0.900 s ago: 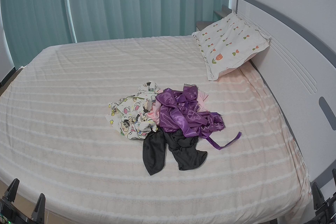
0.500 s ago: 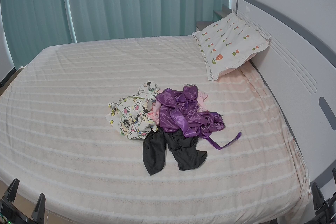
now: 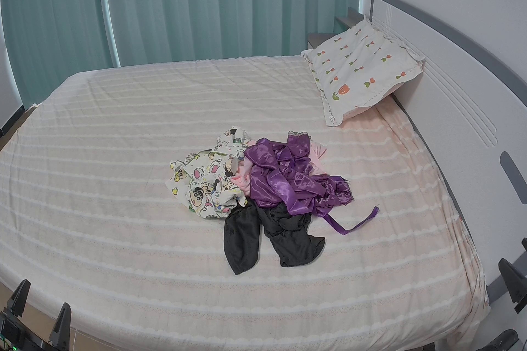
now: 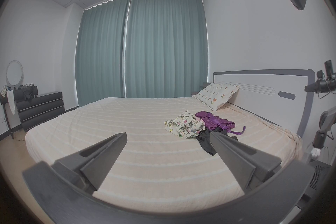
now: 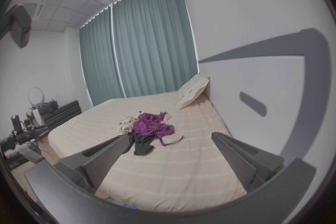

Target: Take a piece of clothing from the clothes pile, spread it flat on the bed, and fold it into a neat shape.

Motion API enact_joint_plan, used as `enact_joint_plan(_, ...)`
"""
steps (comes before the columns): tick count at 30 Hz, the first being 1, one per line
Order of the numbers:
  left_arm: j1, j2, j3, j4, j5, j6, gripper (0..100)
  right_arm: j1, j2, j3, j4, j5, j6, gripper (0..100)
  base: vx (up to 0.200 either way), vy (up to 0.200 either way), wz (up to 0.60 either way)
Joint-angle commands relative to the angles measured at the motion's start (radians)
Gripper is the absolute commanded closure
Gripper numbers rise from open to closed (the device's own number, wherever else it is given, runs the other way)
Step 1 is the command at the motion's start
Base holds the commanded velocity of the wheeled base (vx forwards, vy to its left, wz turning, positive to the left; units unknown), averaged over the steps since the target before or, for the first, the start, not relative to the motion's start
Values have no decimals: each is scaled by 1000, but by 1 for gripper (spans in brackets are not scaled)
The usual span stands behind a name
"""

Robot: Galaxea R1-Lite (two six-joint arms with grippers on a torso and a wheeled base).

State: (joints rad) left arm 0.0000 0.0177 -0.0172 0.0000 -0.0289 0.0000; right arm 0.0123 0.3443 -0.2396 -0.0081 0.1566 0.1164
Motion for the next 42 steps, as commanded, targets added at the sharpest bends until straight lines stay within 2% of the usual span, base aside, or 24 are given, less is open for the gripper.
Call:
enact_joint_plan(1, 0, -13, 16, 0, 0, 0, 0, 34, 461, -44, -141, 141, 72, 0, 0, 0, 0)
enact_joint_plan(8, 0, -13, 16, 0, 0, 0, 0, 66, 880, -44, -448, 136, 118, 0, 0, 0, 0)
enact_joint_plan(14, 0, -13, 16, 0, 0, 0, 0, 106, 1139, -107, -567, 135, 155, 0, 0, 0, 0)
enact_joint_plan(16, 0, -13, 16, 0, 0, 0, 0, 106, 1139, -107, -567, 135, 155, 0, 0, 0, 0)
enact_joint_plan(17, 0, -13, 16, 0, 0, 0, 0, 153, 1242, -142, -618, 132, 197, 0, 0, 0, 0)
enact_joint_plan(21, 0, -13, 16, 0, 0, 0, 0, 209, 1348, -191, -653, 124, 241, 0, 0, 0, 0)
enact_joint_plan(30, 0, -13, 16, 0, 0, 0, 0, 310, 1627, -323, -790, 8, 368, 0, 0, 0, 0)
enact_joint_plan(34, 0, -13, 16, 0, 0, 0, 0, 368, 1779, -432, -806, -109, 437, 0, 0, 0, 0)
enact_joint_plan(38, 0, -13, 16, 0, 0, 0, 0, 413, 1855, -503, -811, -141, 508, 0, 0, 0, 0)
enact_joint_plan(41, 0, -13, 16, 0, 0, 0, 0, 440, 1895, -553, -805, -157, 525, 0, 0, 0, 0)
enact_joint_plan(42, 0, -13, 16, 0, 0, 0, 0, 459, 1925, -587, -803, -187, 528, 0, 0, 0, 0)
